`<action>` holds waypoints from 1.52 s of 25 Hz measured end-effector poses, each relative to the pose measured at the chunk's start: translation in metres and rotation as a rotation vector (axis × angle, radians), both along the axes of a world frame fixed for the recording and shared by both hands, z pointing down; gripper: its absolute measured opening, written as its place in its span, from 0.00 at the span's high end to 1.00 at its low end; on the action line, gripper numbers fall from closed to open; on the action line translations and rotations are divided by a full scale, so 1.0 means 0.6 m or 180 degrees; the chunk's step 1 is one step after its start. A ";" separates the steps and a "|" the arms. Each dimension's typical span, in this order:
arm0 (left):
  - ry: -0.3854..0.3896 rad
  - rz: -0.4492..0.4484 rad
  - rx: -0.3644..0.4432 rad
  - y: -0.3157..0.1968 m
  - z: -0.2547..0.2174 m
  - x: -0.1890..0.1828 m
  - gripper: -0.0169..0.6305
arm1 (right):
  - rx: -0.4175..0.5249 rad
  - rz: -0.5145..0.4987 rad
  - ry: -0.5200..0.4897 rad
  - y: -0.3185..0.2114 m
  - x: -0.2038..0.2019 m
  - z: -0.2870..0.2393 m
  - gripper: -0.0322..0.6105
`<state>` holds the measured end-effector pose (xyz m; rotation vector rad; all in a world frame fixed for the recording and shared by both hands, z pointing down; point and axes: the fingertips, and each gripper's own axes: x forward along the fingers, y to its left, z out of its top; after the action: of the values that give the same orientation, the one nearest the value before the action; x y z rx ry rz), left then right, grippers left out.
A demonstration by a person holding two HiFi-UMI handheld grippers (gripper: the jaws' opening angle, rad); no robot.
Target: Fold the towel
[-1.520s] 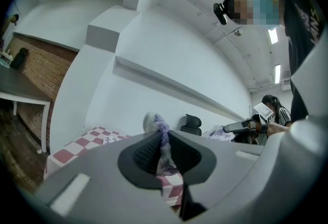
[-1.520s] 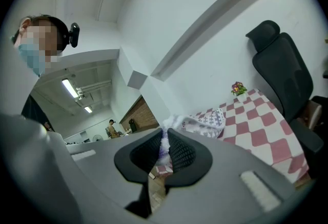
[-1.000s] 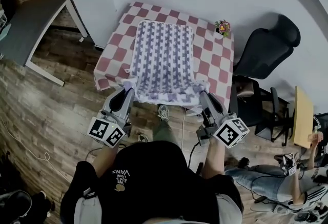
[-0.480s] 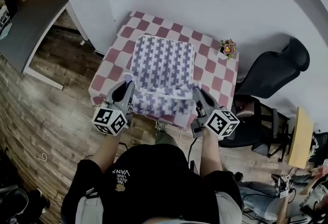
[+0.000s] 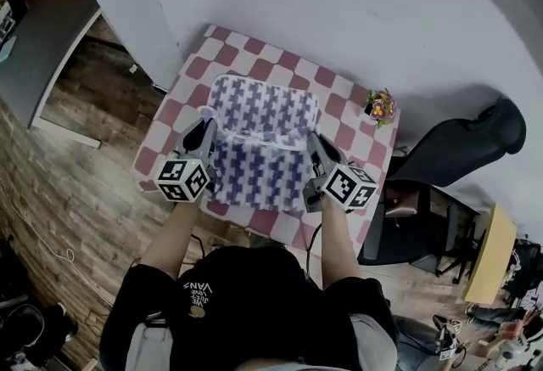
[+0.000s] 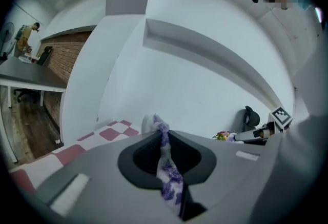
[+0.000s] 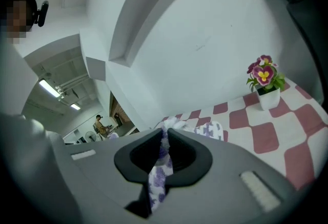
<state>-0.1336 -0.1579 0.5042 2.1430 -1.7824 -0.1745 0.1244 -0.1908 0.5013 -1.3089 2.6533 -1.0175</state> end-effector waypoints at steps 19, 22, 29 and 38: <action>0.0321 -0.0293 -0.1159 -0.217 0.180 -0.059 0.69 | -0.0658 0.0388 -0.0387 -0.220 0.012 0.148 0.59; 0.0376 -0.0293 -0.1216 -0.214 0.184 -0.067 0.66 | -0.0675 0.0411 -0.0366 -0.225 0.035 0.145 0.55; 0.0239 -0.0131 -0.0868 -0.166 0.117 -0.091 0.64 | -0.0633 0.0322 0.0055 -0.155 0.059 0.134 0.55; -0.0240 0.0354 -0.1104 0.014 0.162 -0.086 0.63 | -0.0735 0.0127 0.0724 0.020 0.057 0.186 0.55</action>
<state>-0.1853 -0.1494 0.6014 2.0095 -1.5896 0.2300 0.1588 -0.1786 0.6127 -1.6047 2.7196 -1.2738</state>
